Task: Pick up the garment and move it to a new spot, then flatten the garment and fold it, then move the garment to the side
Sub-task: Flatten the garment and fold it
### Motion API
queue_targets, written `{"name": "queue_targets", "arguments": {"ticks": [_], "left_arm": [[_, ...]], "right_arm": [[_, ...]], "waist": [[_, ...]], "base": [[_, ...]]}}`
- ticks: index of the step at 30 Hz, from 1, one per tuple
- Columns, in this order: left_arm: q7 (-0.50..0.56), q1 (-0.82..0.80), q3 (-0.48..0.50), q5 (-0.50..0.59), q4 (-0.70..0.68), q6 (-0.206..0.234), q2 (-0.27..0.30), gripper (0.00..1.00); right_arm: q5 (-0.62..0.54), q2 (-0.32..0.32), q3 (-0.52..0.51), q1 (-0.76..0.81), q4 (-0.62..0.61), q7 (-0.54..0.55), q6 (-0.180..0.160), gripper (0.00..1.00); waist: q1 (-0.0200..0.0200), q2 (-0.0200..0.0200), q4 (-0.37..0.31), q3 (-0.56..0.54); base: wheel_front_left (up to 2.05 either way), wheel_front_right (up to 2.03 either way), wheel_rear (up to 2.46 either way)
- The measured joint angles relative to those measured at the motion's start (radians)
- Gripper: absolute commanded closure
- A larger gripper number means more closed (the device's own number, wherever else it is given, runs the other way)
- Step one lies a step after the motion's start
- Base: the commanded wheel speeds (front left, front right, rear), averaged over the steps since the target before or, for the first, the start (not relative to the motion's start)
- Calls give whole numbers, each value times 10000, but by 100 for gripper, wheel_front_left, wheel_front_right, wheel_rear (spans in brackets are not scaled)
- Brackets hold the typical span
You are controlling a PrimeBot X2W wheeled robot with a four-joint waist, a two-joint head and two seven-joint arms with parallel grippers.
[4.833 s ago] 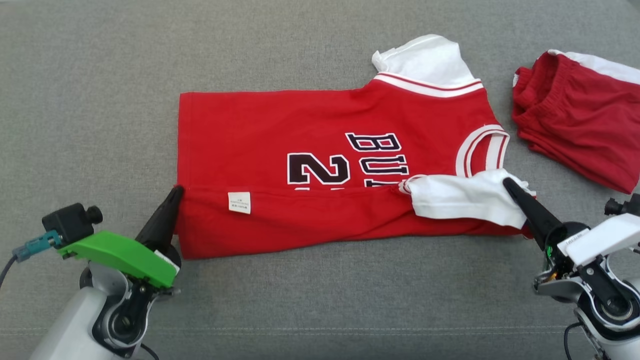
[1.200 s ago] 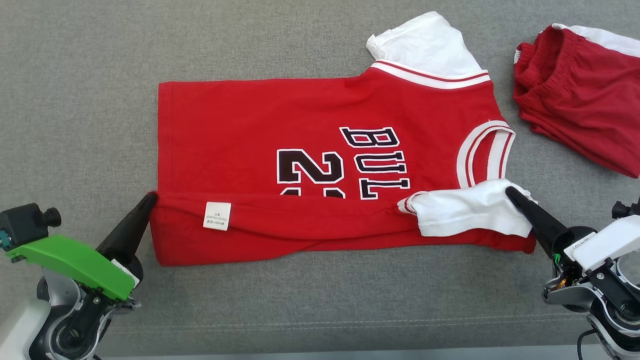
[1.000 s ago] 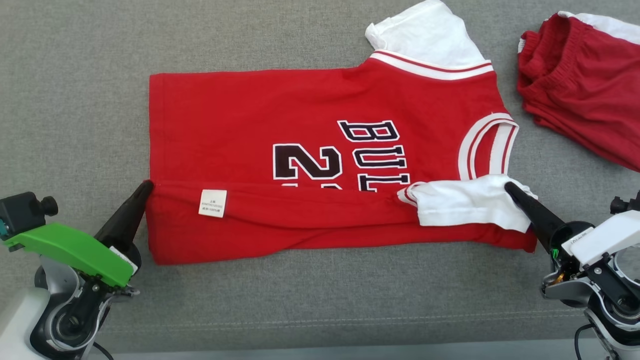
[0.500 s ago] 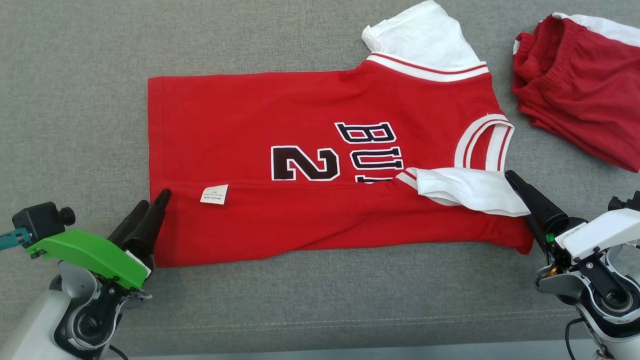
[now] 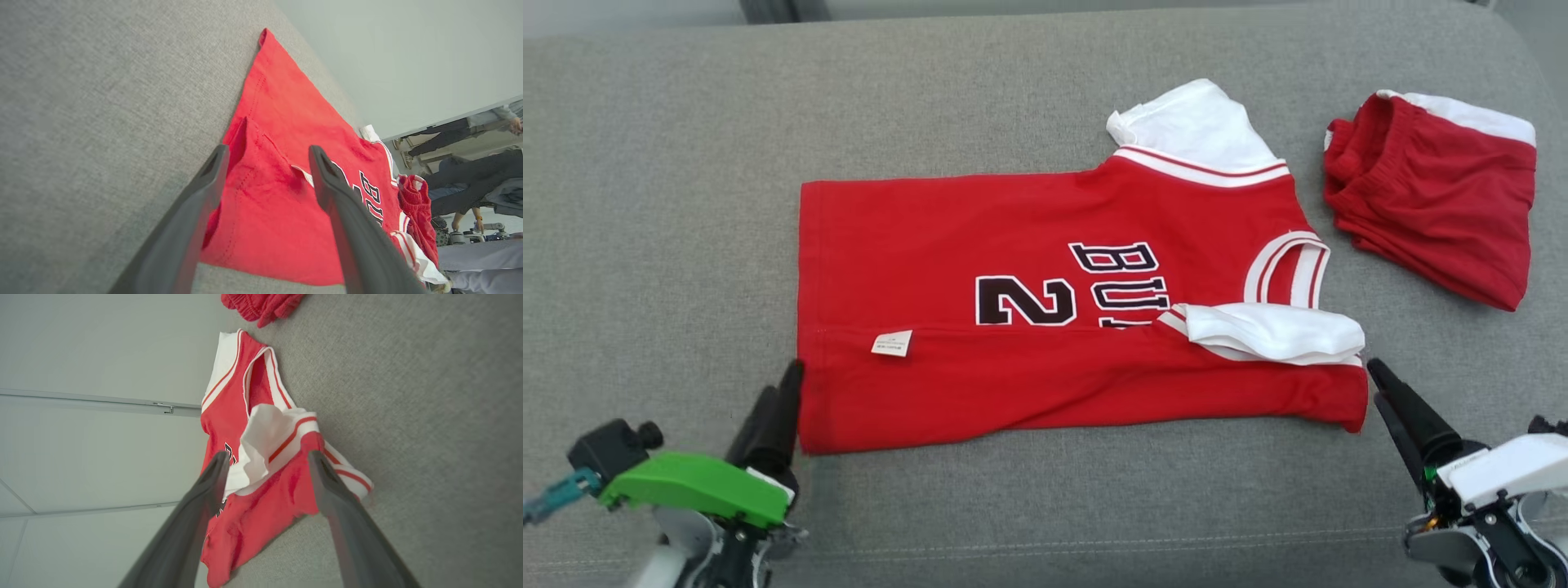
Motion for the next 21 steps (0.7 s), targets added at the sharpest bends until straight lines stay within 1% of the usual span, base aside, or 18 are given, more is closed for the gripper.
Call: {"name": "queue_targets", "arguments": {"ticks": [3,8,11,16,21], "left_arm": [[-81,550,-88,-472,-165,-21,-497,0],[-128,1217,-134,-1241,-324,-92,-1108,0],[-163,1424,42,-1833,-265,-92,-1384,0],[-69,1453,88,-2209,-82,-81,-1496,0],[10,1411,58,-2178,109,0,-1496,0]], "right_arm": [[142,165,-46,547,-6,-157,46,0],[182,332,-15,1059,2,-364,115,0],[199,508,21,1123,65,-403,144,0],[284,694,65,1111,249,-500,146,0],[364,941,81,968,568,-608,203,0]], "waist": [[0,0,32,-331],[0,0,115,-782],[0,0,179,-907],[0,0,215,-832],[0,0,227,-593]], "base": [[0,0,0],[0,0,0],[0,0,0],[0,0,0],[0,0,0]]}}
